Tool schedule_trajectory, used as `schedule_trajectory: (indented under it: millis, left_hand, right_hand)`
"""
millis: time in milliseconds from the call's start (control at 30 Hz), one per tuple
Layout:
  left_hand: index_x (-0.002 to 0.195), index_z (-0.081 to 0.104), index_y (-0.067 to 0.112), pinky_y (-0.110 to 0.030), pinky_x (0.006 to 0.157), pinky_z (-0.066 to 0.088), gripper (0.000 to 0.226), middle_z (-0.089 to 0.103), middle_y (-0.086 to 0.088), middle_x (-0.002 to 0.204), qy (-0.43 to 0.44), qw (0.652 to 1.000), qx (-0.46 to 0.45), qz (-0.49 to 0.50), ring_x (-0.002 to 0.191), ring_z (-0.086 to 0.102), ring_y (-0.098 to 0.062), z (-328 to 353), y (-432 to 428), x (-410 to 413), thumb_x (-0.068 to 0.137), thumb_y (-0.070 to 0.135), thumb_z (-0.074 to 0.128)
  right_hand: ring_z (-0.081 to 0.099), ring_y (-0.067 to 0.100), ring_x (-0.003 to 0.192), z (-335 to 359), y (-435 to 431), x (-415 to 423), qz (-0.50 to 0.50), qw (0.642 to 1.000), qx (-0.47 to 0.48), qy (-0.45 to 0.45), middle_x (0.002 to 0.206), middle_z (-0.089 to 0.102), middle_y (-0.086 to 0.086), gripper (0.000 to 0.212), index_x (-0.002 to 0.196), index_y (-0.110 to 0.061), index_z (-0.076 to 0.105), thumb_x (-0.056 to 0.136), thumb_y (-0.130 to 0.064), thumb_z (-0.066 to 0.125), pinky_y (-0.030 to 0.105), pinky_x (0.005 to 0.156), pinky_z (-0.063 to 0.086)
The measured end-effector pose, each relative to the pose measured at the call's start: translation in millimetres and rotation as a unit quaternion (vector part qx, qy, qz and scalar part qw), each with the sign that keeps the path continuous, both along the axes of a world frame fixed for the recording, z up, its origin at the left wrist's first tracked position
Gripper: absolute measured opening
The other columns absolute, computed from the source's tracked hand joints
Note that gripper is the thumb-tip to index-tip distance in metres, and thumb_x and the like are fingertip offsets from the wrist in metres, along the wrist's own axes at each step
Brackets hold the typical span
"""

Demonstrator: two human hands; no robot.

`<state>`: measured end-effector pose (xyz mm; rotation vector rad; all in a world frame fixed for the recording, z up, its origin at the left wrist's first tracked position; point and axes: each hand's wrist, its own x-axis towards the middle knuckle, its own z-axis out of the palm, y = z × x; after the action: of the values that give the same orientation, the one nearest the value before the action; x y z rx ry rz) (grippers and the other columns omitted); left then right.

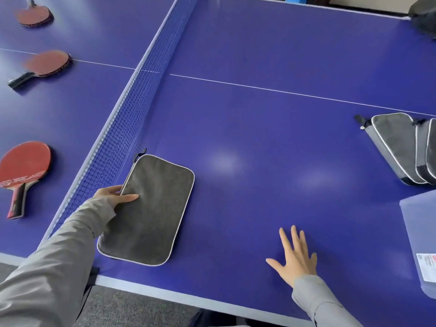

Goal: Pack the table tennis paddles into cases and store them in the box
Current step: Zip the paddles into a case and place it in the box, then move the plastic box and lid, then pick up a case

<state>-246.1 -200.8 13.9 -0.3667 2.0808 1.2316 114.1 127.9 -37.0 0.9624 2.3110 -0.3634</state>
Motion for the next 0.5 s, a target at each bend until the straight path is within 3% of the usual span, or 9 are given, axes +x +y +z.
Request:
schedule_trajectory:
  millis: [167,367,433,500]
  left_hand:
    - [0.116,0.063,0.003,-0.034,0.086,0.047,0.044,0.066,-0.009,0.089,0.037,0.999,-0.001,0.018,0.081,0.058,-0.023,-21,-3,13,0.074,0.007,0.076]
    - [0.117,0.064,0.007,-0.028,0.082,0.042,0.049,0.065,-0.007,0.099,0.113,0.993,-0.031,0.01,0.084,0.058,-0.018,-34,-8,17,0.072,0.016,0.079]
    - [0.124,0.058,0.005,-0.033,0.092,0.045,0.056,0.065,-0.013,0.111,0.116,0.993,-0.035,0.009,0.095,0.06,-0.024,-37,-9,18,0.073,0.016,0.079]
    - [0.132,0.05,0.007,-0.04,0.105,0.04,0.065,0.059,-0.014,0.126,0.124,0.988,-0.094,-0.024,0.114,0.056,-0.03,-35,-7,16,0.075,0.021,0.078]
  right_hand:
    - [-0.022,0.025,0.144,-2,-4,-2,0.008,1.0,0.018,-0.015,0.155,-0.03,0.0,0.097,0.147,-0.033,-0.017,0.083,-0.07,0.045,0.056,0.114,0.019]
    - [-0.022,0.024,0.144,-2,-4,-4,0.011,1.0,0.02,-0.021,0.155,-0.03,0.0,0.097,0.147,-0.032,-0.017,0.083,-0.069,0.046,0.056,0.114,0.019]
    - [-0.022,0.024,0.144,-1,-4,-5,0.011,1.0,0.018,-0.023,0.155,-0.03,0.0,0.097,0.148,-0.032,-0.016,0.083,-0.069,0.047,0.056,0.114,0.019]
    - [-0.022,0.024,0.144,1,-6,-6,0.008,1.0,0.016,-0.024,0.155,-0.029,0.0,0.098,0.148,-0.032,-0.015,0.083,-0.068,0.048,0.056,0.114,0.019]
